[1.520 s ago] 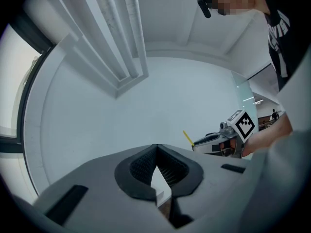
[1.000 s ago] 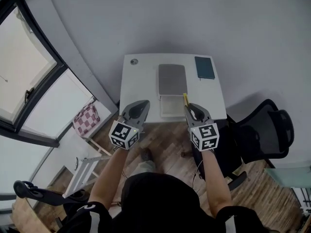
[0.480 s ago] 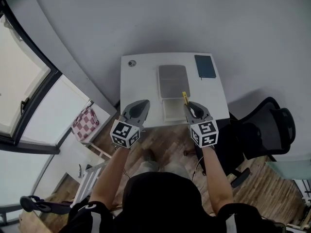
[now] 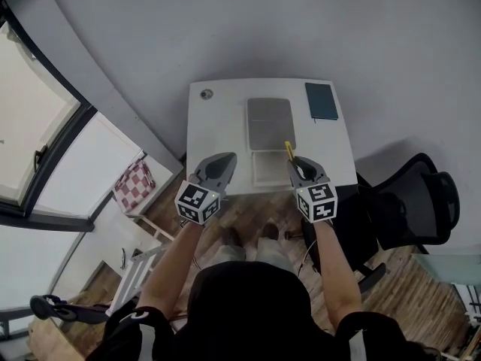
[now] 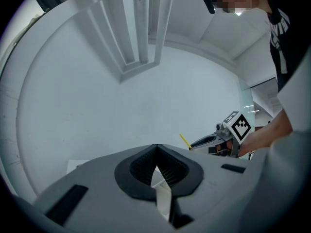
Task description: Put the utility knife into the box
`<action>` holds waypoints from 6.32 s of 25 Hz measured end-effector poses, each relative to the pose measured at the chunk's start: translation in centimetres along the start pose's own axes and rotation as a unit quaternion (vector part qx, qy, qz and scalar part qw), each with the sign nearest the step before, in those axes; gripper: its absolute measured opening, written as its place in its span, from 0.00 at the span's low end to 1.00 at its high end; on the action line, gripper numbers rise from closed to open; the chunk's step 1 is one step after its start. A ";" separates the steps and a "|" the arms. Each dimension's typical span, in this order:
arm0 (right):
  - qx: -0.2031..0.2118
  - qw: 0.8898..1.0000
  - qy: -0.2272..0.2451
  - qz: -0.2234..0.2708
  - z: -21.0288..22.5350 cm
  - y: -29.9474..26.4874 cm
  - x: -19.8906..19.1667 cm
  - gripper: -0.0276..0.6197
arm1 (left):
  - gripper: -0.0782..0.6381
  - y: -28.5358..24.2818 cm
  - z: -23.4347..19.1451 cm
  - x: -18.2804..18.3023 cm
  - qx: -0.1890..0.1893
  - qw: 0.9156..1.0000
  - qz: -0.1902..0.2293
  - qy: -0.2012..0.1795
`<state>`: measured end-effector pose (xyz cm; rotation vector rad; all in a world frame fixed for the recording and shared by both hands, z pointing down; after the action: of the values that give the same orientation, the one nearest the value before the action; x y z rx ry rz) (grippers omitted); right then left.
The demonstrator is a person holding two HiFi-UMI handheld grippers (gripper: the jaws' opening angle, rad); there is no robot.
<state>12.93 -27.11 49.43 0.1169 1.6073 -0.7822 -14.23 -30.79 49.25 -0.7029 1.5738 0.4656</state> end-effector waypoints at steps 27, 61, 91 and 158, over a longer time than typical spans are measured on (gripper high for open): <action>0.142 0.978 0.007 -0.152 7.7 -10.0 -10.8 0.16 | 0.14 -6.6 1.8 -7.7 0.068 0.995 -0.059 0.038; 0.216 0.912 0.059 -0.343 5.9 -19.7 -15.5 0.16 | 0.14 -7.4 -2.6 -13.9 0.075 0.990 -0.090 0.077; 0.148 0.958 0.025 -0.243 6.1 -15.1 -10.7 0.17 | 0.14 -6.9 -2.3 -10.6 0.063 0.993 -0.072 0.068; 0.095 0.995 -0.001 0.012 8.0 8.0 -4.8 0.06 | 0.14 -2.7 13.9 -3.3 0.118 0.991 -0.050 0.027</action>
<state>24.65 -23.62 50.62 0.2715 1.5246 -0.9148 -2.06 -23.02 50.94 -0.6132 1.6044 0.1840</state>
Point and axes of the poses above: the fingertips, and each gripper's own axes: y backward along the fingers, z to its right, x out of its top, the point moved 10 cm from there along y, backward along the fingers, and after that the axes turned 9 degrees about x, right-handed, at the moved point
